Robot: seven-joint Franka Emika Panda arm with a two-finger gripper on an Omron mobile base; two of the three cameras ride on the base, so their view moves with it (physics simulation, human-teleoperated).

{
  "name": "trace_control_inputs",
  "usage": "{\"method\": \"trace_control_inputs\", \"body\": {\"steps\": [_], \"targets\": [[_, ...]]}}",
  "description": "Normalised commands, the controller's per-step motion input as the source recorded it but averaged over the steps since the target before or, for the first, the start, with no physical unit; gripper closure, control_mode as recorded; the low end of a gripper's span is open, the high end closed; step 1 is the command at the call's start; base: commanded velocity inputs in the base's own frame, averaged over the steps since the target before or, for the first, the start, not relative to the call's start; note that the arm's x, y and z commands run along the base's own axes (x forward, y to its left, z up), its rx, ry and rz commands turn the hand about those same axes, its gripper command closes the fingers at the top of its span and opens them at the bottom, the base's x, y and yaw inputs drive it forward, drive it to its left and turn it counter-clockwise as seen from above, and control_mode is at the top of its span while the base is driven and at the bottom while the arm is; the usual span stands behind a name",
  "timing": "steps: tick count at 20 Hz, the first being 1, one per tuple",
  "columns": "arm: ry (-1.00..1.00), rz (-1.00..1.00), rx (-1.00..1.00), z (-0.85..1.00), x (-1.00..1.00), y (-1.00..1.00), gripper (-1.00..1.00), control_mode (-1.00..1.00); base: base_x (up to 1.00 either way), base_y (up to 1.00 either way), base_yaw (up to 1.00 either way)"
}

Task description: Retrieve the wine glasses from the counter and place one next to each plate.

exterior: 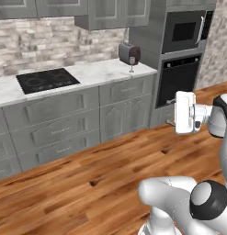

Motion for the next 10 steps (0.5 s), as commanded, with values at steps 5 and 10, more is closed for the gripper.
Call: {"method": "trace_control_inputs", "body": {"steps": [5, 10], "targets": [[0.0, 0.0, 0.0, 0.0, 0.0, 0.0, -1.0, 1.0, 1.0, -0.16, -0.2], [0.0, 0.0, 0.0, 0.0, 0.0, 0.0, -1.0, 1.0, 1.0, -0.04, -0.16]]}}
